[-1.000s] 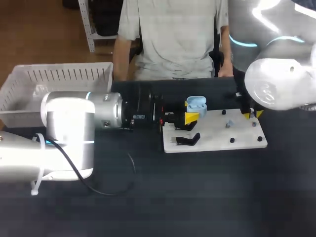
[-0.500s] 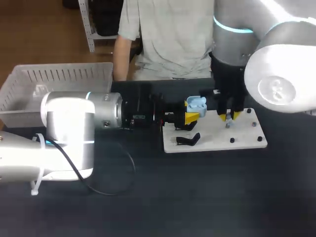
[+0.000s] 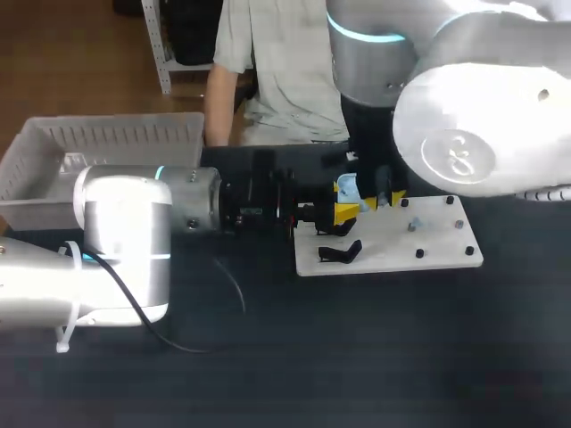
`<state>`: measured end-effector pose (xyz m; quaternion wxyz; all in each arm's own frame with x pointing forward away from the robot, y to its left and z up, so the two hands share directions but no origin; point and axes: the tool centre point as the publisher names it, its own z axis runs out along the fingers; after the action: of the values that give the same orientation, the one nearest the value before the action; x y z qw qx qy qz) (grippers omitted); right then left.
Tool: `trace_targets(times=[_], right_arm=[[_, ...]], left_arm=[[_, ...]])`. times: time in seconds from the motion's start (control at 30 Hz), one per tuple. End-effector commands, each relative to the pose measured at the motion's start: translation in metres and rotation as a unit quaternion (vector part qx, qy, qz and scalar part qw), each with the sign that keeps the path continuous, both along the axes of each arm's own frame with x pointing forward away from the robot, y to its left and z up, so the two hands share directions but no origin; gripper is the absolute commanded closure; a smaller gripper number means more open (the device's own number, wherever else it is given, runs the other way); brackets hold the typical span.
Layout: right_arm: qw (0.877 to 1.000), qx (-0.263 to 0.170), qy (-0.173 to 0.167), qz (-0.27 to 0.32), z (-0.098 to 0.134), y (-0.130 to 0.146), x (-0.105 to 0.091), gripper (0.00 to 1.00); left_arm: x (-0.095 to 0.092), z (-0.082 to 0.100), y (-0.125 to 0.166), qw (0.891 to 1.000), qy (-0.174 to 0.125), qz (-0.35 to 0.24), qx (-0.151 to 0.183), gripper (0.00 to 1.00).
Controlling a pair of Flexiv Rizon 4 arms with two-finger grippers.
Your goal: Pick up each earbud case from the left stands, insert the matching earbuds, close the lid, and place the case in the box.
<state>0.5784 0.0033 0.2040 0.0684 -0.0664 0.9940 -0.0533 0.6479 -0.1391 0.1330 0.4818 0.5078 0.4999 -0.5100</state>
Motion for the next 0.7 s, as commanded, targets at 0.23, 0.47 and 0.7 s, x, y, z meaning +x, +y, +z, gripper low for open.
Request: trace_targets(times=[0.23, 0.47, 0.7], right_arm=[[1.0, -0.004, 0.002, 0.005, 0.008, 0.014, 0.002, 1.0], [0.996, -0.027, 0.063, -0.061, 0.026, 0.048, 0.029, 1.0], [0.975, -0.02, 0.1, -0.197, 0.024, 0.04, 0.048, 1.0]], left_arm=[[0.001, 0.0, -0.001, 1.0, 0.0, -0.001, 0.001, 1.0], [0.001, 0.0, -0.001, 1.0, 0.0, -0.001, 0.001, 1.0], [0.001, 0.0, -0.001, 1.0, 0.0, -0.001, 0.001, 1.0]])
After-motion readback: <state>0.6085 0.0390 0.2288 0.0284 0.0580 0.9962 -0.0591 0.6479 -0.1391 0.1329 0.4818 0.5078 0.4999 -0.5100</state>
